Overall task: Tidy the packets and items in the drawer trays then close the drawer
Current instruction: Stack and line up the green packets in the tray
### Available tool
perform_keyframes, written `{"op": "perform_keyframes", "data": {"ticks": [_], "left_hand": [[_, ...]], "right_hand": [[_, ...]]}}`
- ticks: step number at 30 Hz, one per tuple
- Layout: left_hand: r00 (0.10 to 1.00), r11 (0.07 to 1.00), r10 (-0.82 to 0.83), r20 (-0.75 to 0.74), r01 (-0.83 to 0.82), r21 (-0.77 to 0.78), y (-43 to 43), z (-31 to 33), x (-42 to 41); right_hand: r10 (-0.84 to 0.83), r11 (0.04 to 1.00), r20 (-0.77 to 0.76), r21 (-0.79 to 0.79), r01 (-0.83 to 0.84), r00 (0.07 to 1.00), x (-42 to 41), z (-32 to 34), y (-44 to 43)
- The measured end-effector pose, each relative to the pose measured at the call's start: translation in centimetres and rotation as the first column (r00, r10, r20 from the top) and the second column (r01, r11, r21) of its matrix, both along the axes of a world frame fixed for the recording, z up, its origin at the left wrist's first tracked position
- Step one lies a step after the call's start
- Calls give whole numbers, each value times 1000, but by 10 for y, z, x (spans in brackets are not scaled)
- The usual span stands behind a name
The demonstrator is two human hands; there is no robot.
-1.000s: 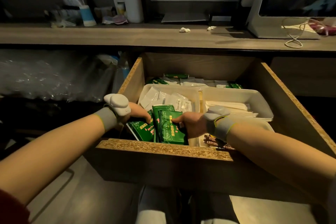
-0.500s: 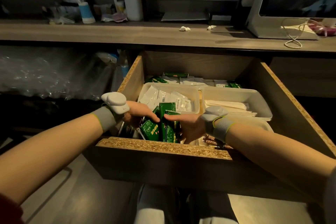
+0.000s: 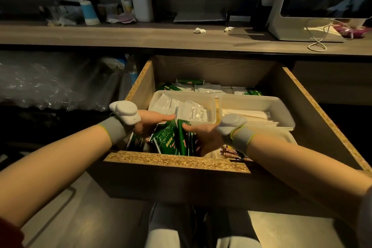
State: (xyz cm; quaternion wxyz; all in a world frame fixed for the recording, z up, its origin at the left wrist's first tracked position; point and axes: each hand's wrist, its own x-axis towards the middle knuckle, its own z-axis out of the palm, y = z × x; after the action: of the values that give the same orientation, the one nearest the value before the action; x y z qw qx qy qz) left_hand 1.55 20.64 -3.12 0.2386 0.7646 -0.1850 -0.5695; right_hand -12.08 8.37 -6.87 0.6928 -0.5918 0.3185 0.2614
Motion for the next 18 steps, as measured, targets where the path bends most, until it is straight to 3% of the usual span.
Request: {"op": "perform_keyframes", "data": {"ticks": [4,13,18], "left_hand": [[999,1000,-1,51,2,-17,-1,2,-4],[982,995,-97,159,93,36,-6,6,-8],[920,993,-113,375,112,23,-8,-2,-8]], "right_hand": [[33,994,-7,-105,-33,999,1,4,2],[-88,967,-23,-242,79,996,5,-6,5],[15,893,22,-451,-3,1000,-7,7,5]]}}
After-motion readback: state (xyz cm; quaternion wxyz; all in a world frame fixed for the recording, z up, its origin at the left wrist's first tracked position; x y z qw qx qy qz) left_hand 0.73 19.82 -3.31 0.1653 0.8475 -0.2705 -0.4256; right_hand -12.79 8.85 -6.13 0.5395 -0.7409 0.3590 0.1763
